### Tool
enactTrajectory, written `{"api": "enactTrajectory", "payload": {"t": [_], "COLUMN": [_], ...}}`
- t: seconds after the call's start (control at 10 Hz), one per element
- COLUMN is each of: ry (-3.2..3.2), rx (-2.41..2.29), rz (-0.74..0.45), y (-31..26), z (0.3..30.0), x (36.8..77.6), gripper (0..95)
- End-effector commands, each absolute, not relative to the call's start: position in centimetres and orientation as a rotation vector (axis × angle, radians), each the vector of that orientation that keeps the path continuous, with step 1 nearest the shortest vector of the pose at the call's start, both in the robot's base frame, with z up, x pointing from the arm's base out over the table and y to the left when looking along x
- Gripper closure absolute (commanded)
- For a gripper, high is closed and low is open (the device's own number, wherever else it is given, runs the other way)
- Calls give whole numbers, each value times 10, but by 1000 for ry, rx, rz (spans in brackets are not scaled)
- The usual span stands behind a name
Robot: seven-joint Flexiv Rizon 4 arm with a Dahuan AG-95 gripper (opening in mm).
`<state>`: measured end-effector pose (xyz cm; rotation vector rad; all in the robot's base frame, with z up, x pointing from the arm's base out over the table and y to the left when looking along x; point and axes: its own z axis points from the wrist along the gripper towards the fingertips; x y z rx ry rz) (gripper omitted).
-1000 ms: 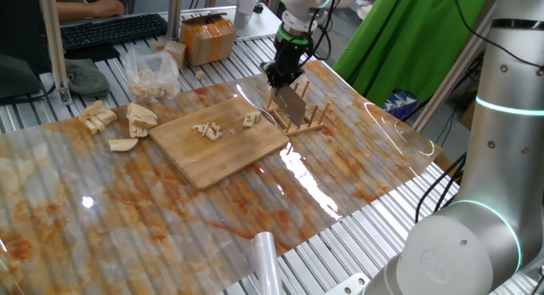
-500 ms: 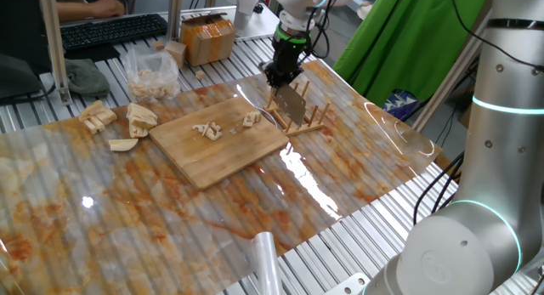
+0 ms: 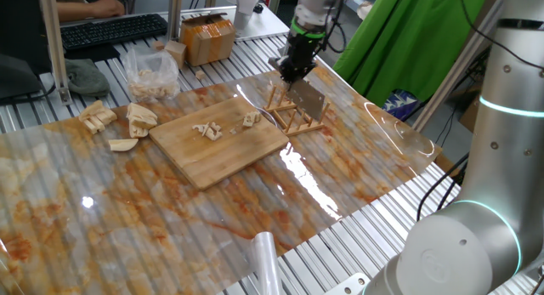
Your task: Slice the lotus root
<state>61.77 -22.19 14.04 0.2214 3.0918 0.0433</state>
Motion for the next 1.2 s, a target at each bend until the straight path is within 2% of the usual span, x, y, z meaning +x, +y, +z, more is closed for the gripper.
{"api": "enactTrajectory", "payload": {"t": [0.1,0.5,1.2], "ry": [3055,3049,3055], "rx": [201,164,163], "rz": [26,42,122], "y": [-227,-241,-241], "z": [139,127,126], "x": [620,624,624], "gripper": [950,950,950]}}
